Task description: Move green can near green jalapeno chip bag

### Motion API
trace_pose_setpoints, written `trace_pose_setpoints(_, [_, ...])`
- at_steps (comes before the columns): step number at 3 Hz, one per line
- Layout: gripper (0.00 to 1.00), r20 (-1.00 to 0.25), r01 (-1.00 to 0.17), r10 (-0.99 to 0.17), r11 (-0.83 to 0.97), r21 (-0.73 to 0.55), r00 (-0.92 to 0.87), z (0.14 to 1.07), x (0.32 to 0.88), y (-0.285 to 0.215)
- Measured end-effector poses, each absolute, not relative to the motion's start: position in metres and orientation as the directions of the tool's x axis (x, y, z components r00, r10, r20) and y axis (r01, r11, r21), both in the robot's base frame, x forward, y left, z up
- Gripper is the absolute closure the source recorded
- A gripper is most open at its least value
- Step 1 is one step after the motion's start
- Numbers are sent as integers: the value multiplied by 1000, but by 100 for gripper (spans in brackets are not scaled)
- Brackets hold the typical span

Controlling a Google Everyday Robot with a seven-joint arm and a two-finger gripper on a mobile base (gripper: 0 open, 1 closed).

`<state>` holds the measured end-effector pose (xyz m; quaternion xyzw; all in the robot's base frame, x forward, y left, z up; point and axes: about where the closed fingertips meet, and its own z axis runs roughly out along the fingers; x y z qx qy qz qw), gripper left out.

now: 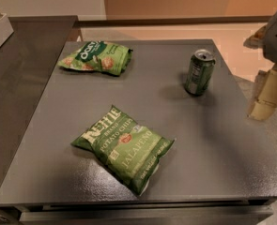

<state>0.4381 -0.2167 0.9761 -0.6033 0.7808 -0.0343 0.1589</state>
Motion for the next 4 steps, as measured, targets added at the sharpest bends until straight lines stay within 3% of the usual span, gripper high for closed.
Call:
trace_pose_setpoints(2, [0, -207, -931, -953, 270, -245, -222, 976, 438, -217])
trace_pose_setpoints(4, [0, -282, -890, -913, 370, -267, -296, 968, 479, -225])
